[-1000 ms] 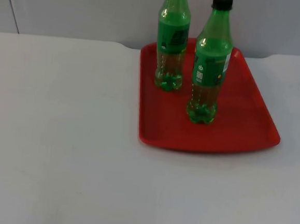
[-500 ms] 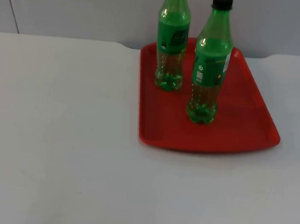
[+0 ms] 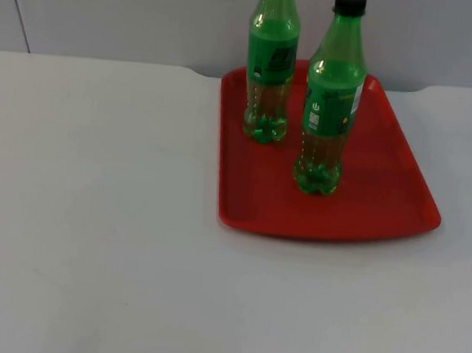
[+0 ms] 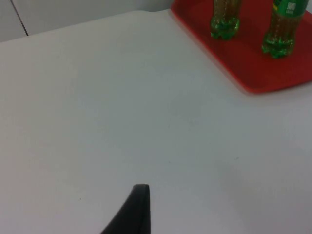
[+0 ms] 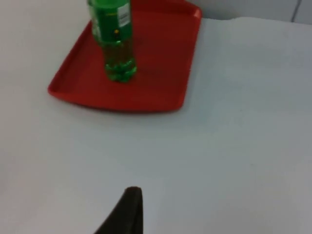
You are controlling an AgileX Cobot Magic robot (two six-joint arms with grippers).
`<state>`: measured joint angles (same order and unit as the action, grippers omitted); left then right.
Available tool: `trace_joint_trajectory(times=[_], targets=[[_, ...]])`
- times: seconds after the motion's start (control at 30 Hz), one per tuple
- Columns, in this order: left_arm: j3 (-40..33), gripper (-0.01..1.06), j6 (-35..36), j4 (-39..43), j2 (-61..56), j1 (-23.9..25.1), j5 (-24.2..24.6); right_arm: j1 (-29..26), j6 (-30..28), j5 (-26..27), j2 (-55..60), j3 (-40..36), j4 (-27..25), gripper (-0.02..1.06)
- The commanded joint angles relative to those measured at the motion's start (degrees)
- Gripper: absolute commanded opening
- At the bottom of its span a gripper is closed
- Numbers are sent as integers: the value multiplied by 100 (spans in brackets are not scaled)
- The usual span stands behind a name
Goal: Place the bottle upright on the tray.
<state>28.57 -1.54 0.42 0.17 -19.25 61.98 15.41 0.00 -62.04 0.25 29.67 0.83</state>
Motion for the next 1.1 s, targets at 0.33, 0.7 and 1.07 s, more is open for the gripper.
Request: trace_joint_trajectory(times=[0.33, 0.7, 1.07], targets=[[-24, 105, 25, -10, -17, -15, -33, -969, -68, 18, -25, -19, -2, 105], [-24, 105, 25, -10, -17, -15, -33, -1424, -68, 28, -25, -19, 3, 105], [-24, 105, 25, -10, -17, -15, -33, -1424, -68, 28, -25, -19, 3, 105]])
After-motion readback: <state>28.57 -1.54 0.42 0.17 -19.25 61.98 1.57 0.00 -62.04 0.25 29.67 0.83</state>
